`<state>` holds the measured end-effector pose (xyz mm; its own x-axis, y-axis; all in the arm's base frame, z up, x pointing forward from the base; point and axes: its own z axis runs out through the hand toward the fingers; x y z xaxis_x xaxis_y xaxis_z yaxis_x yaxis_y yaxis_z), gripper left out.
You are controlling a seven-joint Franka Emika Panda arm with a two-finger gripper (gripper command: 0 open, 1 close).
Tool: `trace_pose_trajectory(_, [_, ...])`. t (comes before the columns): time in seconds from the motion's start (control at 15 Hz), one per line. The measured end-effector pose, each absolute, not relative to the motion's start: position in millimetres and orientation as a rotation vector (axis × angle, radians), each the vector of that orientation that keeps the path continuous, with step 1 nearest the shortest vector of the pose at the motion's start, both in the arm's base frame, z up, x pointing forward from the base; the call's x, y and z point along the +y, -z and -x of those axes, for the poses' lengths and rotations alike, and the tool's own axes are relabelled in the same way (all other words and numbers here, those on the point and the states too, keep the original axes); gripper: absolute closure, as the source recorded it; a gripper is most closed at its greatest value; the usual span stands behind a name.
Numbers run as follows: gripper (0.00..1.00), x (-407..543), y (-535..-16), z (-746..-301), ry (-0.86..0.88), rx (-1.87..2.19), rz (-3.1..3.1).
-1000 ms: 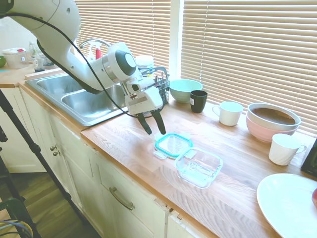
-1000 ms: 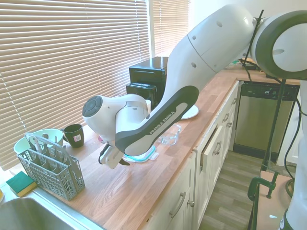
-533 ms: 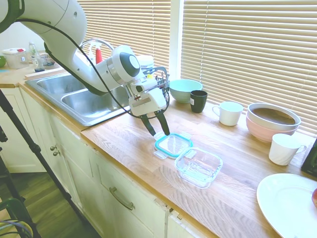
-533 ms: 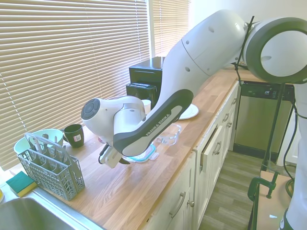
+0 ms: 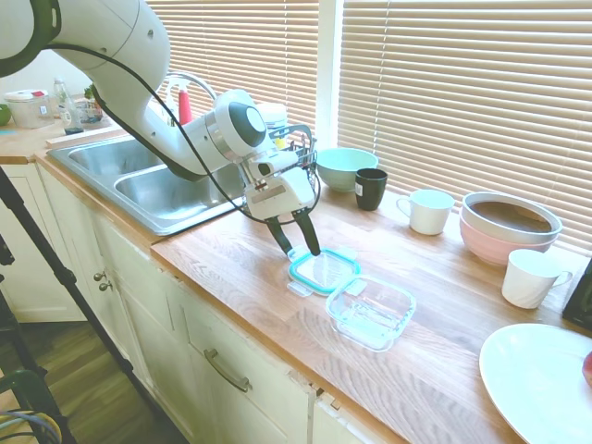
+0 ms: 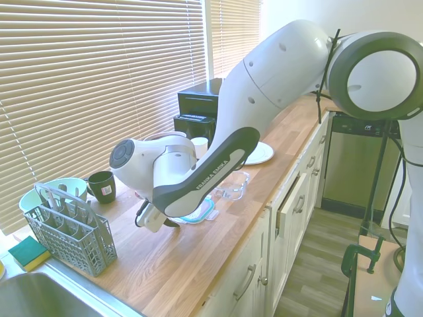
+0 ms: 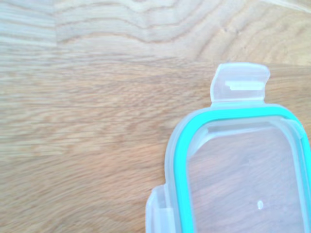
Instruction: Cover the lid of the food container
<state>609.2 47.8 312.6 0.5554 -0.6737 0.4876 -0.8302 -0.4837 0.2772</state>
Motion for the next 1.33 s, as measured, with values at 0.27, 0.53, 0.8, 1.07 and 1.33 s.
trace_pose_trajectory(0.27, [0.0,39.6,-311.3,-610.3,-0.422,-1.213,-2.279])
trace_pose_trajectory(0.53, [0.0,34.9,-310.3,-612.6,-0.42,-1.213,-2.265])
trace_pose_trajectory(0.8, [0.0,34.5,-309.4,-613.2,-0.421,-1.199,-2.262])
trace_pose_trajectory(1.07, [0.0,35.1,-307.1,-612.8,-0.431,-1.163,-2.246])
trace_pose_trajectory(1.33, [1.0,38.5,-305.2,-613.6,-0.431,-1.142,-2.232])
